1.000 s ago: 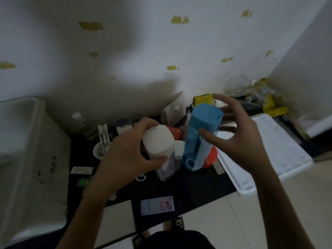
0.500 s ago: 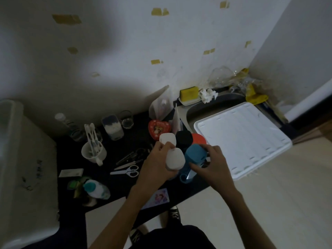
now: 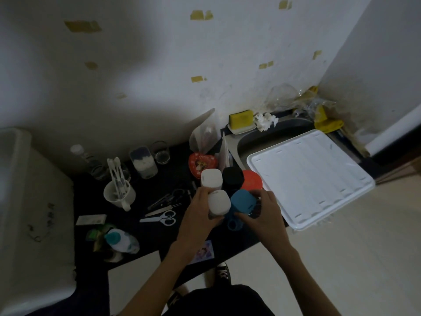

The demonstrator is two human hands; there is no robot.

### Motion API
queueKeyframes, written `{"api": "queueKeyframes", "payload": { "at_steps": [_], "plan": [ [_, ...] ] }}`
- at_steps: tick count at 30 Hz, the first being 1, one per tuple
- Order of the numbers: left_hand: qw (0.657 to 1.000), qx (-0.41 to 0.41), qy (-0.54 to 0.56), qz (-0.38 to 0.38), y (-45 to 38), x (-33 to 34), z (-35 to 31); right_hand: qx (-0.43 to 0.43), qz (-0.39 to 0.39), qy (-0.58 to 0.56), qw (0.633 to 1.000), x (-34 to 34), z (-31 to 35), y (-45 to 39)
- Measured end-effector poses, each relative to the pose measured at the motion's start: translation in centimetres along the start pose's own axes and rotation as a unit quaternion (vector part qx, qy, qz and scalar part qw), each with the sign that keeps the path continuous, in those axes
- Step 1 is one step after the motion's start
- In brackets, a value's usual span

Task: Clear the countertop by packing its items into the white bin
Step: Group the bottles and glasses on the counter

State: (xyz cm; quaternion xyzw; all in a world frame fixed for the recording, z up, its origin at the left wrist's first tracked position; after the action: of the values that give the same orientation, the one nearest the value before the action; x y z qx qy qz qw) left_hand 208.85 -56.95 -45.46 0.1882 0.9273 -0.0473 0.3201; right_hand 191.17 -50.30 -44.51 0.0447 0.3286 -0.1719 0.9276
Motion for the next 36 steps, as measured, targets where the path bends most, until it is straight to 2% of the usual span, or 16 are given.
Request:
{"api": "queueKeyframes", "payload": {
  "at_steps": [6,9,12,14,17,21,24,28,32,36],
  "plan": [
    [1.000,0.000,0.031,-0.002,0.2,-0.2,0.5,0.007,-0.023,-0.033,0.999,0.1,-0.2,0.1],
    [0.999,-0.012,0.034,0.038,0.2,-0.3,1.0,0.025,0.025,-0.033,0.999,0.5,-0.7,-0.2],
    [0.995,-0.032,-0.030,0.088,-0.1,-1.5,2.5,0.053,0.102,-0.028,0.993,0.5,-1.6,-0.9],
    [0.993,-0.040,-0.071,0.088,-0.9,-3.3,3.7,0.064,0.156,-0.013,0.986,-0.2,-2.0,-1.5],
    [0.991,-0.056,-0.097,0.074,-3.2,-5.7,5.1,0.045,0.201,0.031,0.978,-1.6,-2.0,-3.5],
    [0.988,-0.055,-0.127,0.062,-7.2,-6.9,6.2,0.031,0.104,0.094,0.990,-2.3,-4.6,-9.0],
    [0.984,-0.059,-0.149,0.074,-10.3,-6.2,7.1,0.040,0.168,0.180,0.968,1.1,-7.0,-11.9],
    [0.978,-0.055,-0.174,0.100,-13.8,-4.1,7.5,-0.009,0.238,0.272,0.932,4.4,-8.0,-13.3],
    [0.974,-0.075,-0.177,0.123,-16.1,-1.6,7.8,-0.007,0.286,0.292,0.913,6.3,-9.4,-13.3],
    [0.975,-0.096,-0.156,0.127,-17.8,0.0,8.7,-0.004,0.273,0.283,0.920,5.8,-9.5,-14.1]
  ]
}}
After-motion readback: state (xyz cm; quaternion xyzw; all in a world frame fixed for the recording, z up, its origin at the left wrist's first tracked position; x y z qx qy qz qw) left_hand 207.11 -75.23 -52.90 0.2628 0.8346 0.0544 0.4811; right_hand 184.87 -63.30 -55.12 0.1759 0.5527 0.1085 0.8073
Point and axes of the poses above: each hand's wrist, its own y-axis away from the middle knuckle, its own x-axis out of the palm, z = x × y, the point moved 9 cm from there along -y, towards the middle knuckle, and after that the axes turned 3 degrees about -x, right-handed, at the moved point
